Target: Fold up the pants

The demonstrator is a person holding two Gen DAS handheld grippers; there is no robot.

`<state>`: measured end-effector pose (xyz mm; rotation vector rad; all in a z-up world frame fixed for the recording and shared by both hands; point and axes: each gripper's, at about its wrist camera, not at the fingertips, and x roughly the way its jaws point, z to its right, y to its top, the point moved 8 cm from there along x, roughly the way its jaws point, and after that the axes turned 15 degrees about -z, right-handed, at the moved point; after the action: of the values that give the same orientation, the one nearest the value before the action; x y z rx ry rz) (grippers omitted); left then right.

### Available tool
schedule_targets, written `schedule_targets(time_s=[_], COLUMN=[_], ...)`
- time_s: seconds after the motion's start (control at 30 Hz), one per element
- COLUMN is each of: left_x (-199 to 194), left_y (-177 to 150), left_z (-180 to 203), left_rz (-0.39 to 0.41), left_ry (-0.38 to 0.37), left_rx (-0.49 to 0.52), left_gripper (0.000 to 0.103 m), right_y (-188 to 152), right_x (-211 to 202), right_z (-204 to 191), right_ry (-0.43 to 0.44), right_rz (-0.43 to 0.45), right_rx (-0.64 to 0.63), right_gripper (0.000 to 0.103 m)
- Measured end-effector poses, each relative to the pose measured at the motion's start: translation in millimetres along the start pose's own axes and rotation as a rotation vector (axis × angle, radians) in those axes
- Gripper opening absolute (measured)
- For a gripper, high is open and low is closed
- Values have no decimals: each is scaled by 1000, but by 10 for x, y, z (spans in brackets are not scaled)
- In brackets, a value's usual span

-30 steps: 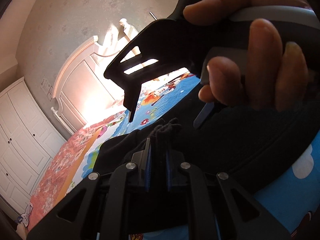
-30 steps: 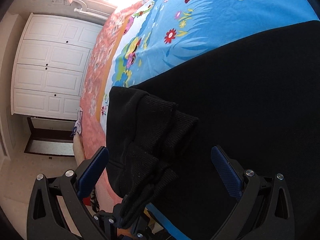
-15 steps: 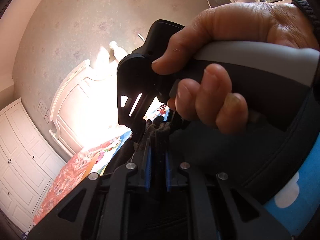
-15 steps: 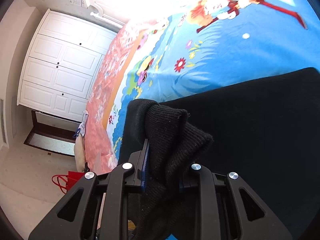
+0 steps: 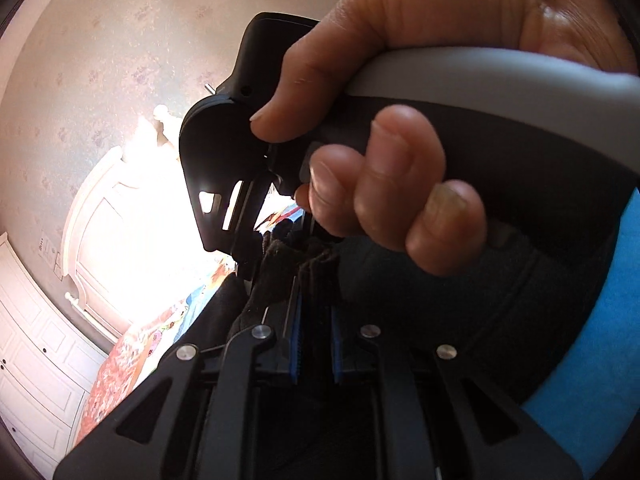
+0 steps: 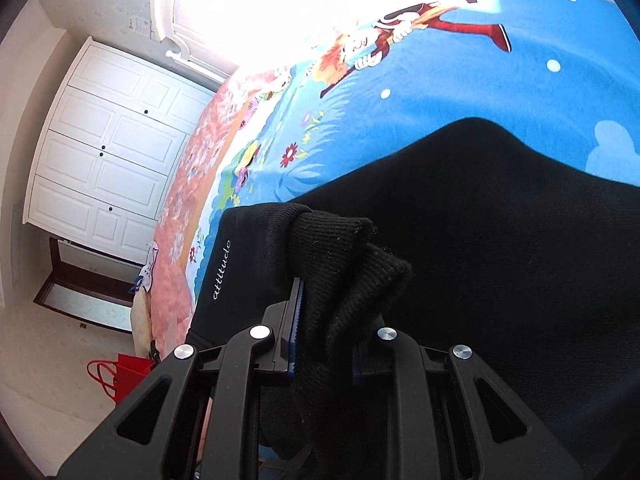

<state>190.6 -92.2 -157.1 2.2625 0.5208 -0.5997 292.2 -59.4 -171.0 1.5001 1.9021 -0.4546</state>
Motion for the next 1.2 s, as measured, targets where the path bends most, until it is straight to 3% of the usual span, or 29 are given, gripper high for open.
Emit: schedule_targets(time_s=[0.07, 0.13, 0.2, 0.3, 0.33, 0.43, 0.5, 0.53, 0.57, 0.6, 0.73, 0.8, 0.87, 0.93, 0.97, 1.03, 1.07, 1.1, 1.13, 1.2], left_x=[43, 178, 129, -222, -340, -599, -685, -703, -689, -638, -561, -440, -179, 87, 191, 227, 184, 149, 153, 139], left_y=[9, -27, -51, -230, -371, -1007, -1492, -1732, -1925, -2055, -2182, -2013, -1902, -1950, -2063, -2336, -2493, -2604, -2683, -2660], left_z=[74, 194, 134, -297, -487, -1021, -1356, -1503, -1610, -1661, -1609, -1574, -1373, -1409, -1447, -1468, -1516, -1547, -1544, -1523], left_rz=[-6, -52, -42, 10, 22, -7, -76, -112, -143, -174, -212, -226, -300, -345, -378, -428, -451, -433, -433, -438], left_ry=[-22, -103, -124, -200, -201, -111, -42, -23, -27, -37, -79, -47, -49, -21, -20, -92, -60, -96, -139, -111], left_rx=[5, 8, -15, -190, -262, -459, -614, -713, -800, -852, -906, -900, -852, -870, -916, -1034, -1063, -1086, -1084, -1010], left_gripper=[11, 16, 19, 53, 54, 54, 58, 69, 71, 71, 71, 74, 78, 79, 79, 79, 79, 80, 82, 83], right_y=[4, -10, -22, -6, -8, -57, -115, -202, -245, -286, -305, -271, -251, -271, -269, -249, -234, -230, -258, -258], right_x=[33, 152, 126, 116, 96, -122, -312, -357, -380, -319, 151, 329, 473, 561, 569, 546, 539, 539, 546, 558], right_z=[131, 332, 379, 339, 320, 215, -27, -160, -290, -431, -582, -502, -351, -222, -191, -139, -115, -98, -101, -98], right_ry=[-34, -87, -78, -182, -220, -401, -506, -518, -516, -523, -680, -718, -783, -866, -882, -875, -869, -863, -863, -875], right_rz=[0, -20, 0, 0, 4, 78, 169, 212, 248, 270, 226, 202, 154, 146, 150, 138, 132, 131, 136, 147], right_rx=[24, 55, 49, 31, 33, 41, -23, -56, -85, -123, -229, -217, -195, -228, -241, -225, -218, -215, -215, -216], right_gripper=[20, 21, 20, 20, 23, 46, 51, 64, 79, 83, 81, 81, 79, 80, 81, 82, 82, 83, 85, 86])
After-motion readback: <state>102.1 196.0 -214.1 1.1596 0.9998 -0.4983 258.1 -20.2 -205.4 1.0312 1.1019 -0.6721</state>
